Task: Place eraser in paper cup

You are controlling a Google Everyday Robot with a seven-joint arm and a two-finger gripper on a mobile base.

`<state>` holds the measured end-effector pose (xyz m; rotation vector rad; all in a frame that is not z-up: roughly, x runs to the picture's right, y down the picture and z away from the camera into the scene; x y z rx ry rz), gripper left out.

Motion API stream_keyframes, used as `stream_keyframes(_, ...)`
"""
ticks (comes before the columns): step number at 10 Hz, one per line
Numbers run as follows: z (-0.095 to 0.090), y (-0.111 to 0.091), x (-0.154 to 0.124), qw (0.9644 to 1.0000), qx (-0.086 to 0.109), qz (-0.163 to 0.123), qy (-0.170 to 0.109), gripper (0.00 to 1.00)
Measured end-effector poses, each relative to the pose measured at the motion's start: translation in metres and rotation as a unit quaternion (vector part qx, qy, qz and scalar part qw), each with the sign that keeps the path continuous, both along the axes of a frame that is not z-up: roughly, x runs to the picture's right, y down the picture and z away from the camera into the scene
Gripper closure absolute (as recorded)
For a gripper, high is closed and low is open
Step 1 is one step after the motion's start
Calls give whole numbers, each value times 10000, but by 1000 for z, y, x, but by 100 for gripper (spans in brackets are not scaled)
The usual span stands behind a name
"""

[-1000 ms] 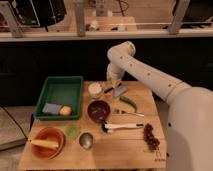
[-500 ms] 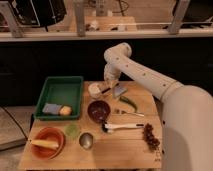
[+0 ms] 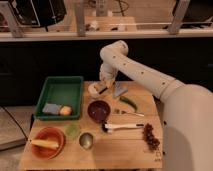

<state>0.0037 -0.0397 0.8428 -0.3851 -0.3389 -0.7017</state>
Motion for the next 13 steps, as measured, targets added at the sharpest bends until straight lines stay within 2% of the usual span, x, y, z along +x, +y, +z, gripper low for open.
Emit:
stream_keyframes(3, -3, -2, -10, 9989, -56, -446, -123, 100)
stream_keyframes(7, -3, -9, -28, 9949, -156, -968, -243, 100)
stream_keyframes(10, 0, -10, -40, 9909, -299, -1269, -343, 100)
stream_keyframes(13, 6, -6, -46, 9878, -445, -1432, -423, 100)
